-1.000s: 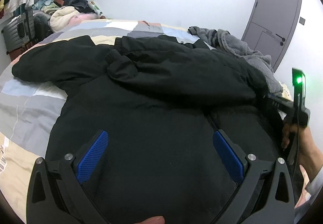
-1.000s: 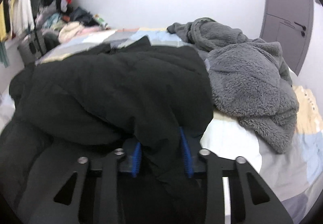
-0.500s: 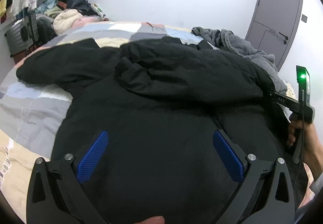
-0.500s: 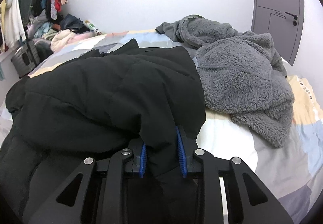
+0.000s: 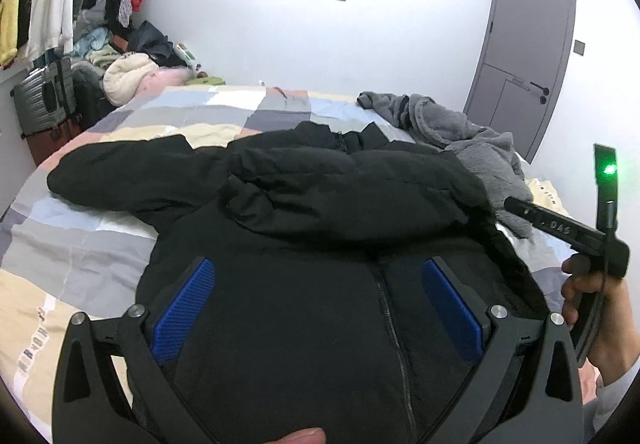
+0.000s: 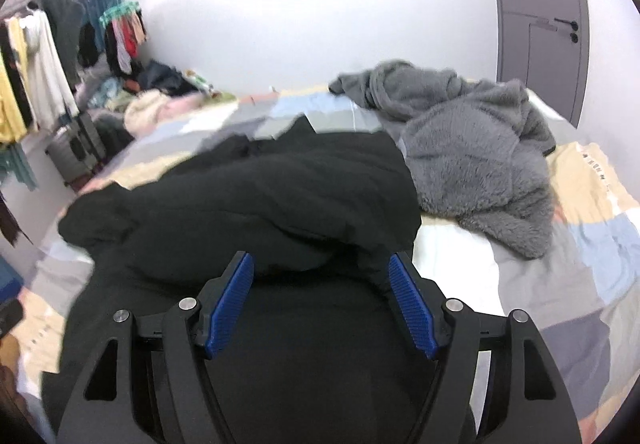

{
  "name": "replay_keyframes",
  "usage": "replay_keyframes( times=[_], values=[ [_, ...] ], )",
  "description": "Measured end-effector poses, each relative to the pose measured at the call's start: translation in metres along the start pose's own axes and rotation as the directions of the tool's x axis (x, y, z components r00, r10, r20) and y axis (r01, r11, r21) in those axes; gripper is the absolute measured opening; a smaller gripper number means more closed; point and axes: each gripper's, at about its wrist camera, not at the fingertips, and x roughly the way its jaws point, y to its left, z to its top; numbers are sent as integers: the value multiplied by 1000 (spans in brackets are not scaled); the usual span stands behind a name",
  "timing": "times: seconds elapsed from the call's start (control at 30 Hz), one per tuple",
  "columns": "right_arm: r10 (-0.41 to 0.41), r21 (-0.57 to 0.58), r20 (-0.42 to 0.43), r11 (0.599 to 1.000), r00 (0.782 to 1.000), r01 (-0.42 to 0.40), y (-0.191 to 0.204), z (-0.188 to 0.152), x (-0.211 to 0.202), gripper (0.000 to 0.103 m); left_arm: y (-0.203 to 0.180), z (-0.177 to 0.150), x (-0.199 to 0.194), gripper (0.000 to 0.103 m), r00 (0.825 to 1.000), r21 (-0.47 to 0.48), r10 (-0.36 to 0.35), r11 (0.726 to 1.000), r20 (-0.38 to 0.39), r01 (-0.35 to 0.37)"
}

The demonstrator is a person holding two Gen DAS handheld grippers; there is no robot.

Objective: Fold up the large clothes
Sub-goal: 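Open the right tool to release the sleeve and withdraw it, then reach the left tool to the other sleeve cuff and close on it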

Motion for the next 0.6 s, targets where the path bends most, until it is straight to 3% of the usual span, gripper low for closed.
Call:
replay_keyframes(
  times=[0.33,0.6],
  values=[
    [78,-56,153,996,985,-70,43,-29,-95,71,-4,-11,-52,103,999,13,-16,1000,46,15],
    [117,-83,197,991,973,-102,61,-76,-145,73,9,-33,-73,103,999,5,-17,1000,42,17]
  ],
)
